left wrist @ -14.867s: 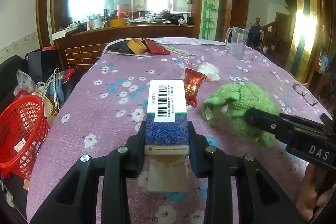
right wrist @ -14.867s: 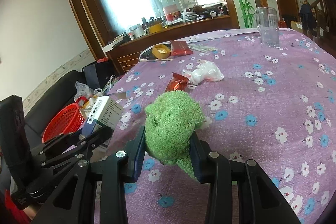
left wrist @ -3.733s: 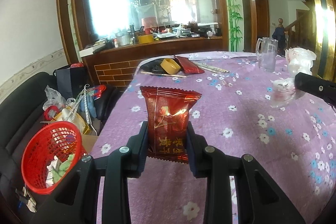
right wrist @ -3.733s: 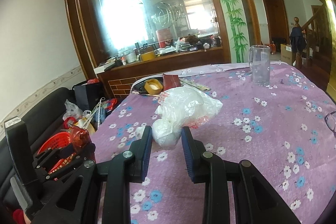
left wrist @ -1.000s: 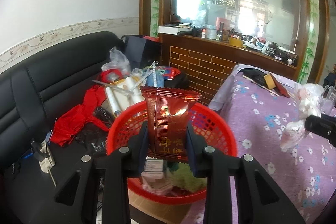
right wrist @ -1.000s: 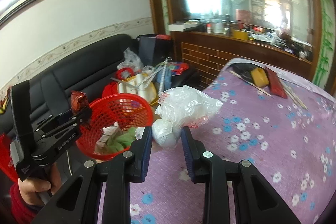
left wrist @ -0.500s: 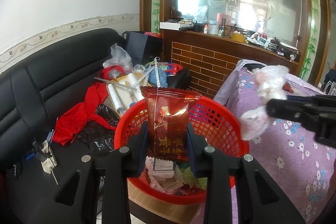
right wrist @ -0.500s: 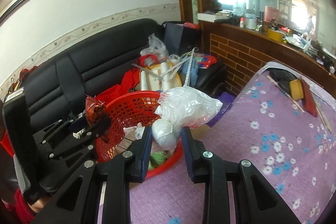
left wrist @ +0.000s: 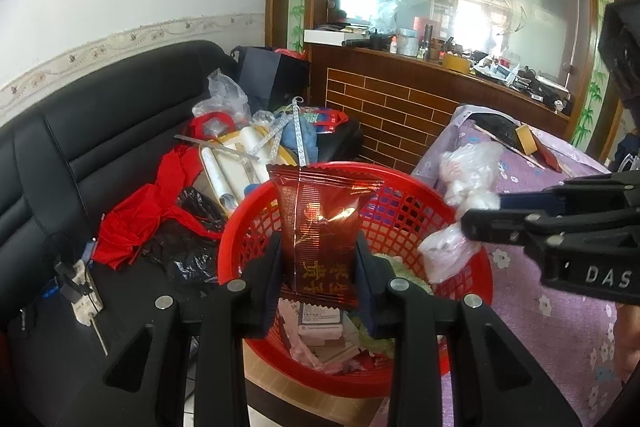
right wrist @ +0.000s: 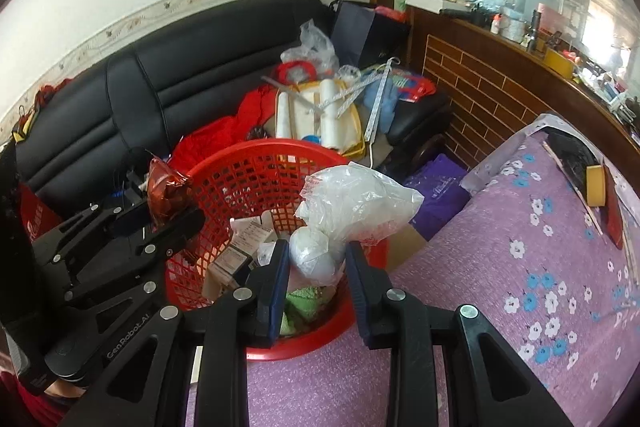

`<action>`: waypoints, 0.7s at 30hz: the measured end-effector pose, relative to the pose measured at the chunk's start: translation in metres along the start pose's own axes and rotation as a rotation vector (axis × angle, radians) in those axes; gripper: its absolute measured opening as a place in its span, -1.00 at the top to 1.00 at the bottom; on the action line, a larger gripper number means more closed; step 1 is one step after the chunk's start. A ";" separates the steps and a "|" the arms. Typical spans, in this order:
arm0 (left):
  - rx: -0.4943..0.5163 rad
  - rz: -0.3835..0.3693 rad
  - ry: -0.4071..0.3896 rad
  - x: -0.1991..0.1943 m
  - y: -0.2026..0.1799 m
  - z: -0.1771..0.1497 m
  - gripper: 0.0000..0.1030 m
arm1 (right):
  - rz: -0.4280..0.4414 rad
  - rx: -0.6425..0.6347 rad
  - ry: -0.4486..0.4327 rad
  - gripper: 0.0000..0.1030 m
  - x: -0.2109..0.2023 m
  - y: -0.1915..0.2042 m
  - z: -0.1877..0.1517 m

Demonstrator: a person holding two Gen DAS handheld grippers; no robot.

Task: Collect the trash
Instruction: 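Hold both items over the red basket and open both tools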

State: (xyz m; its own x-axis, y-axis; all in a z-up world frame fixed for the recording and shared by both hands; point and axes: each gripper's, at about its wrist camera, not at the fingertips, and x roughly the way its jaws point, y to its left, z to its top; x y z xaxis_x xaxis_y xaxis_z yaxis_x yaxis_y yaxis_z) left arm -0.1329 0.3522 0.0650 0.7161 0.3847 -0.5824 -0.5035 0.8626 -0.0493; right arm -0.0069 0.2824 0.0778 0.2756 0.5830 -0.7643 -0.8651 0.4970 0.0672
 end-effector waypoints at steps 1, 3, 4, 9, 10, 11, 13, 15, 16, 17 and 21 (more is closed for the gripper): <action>-0.005 0.002 0.004 0.002 0.001 0.000 0.40 | 0.007 -0.006 0.014 0.38 0.004 0.001 0.000; -0.010 0.005 0.009 0.005 0.004 -0.001 0.40 | 0.007 -0.016 0.036 0.38 0.011 0.001 0.001; -0.013 0.003 0.012 0.006 0.005 -0.001 0.40 | 0.006 -0.020 0.040 0.37 0.014 0.002 0.001; -0.022 0.004 0.019 0.009 0.008 0.000 0.40 | 0.010 -0.043 0.077 0.37 0.024 0.005 -0.001; -0.024 0.004 0.020 0.010 0.009 0.000 0.40 | 0.005 -0.048 0.080 0.37 0.026 0.007 -0.001; -0.026 0.003 0.021 0.010 0.009 0.000 0.40 | 0.000 -0.052 0.083 0.37 0.027 0.007 -0.001; -0.030 0.003 0.023 0.012 0.010 -0.001 0.40 | 0.001 -0.054 0.088 0.37 0.029 0.007 -0.001; -0.030 0.002 0.024 0.013 0.010 -0.001 0.40 | -0.001 -0.052 0.089 0.34 0.029 0.006 -0.002; -0.030 0.002 0.025 0.013 0.011 -0.001 0.40 | -0.001 -0.051 0.086 0.26 0.029 0.005 -0.002; -0.029 0.002 0.028 0.014 0.011 -0.001 0.39 | 0.001 -0.052 0.081 0.18 0.027 0.005 -0.002; -0.029 -0.002 0.038 0.017 0.009 -0.001 0.38 | -0.007 -0.052 0.064 0.07 0.023 0.005 -0.002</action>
State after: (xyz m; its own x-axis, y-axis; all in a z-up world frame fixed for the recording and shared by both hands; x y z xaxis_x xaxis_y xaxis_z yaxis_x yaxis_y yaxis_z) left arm -0.1258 0.3660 0.0539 0.6987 0.3695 -0.6126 -0.5162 0.8533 -0.0741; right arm -0.0059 0.2968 0.0596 0.2555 0.5367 -0.8042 -0.8842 0.4661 0.0301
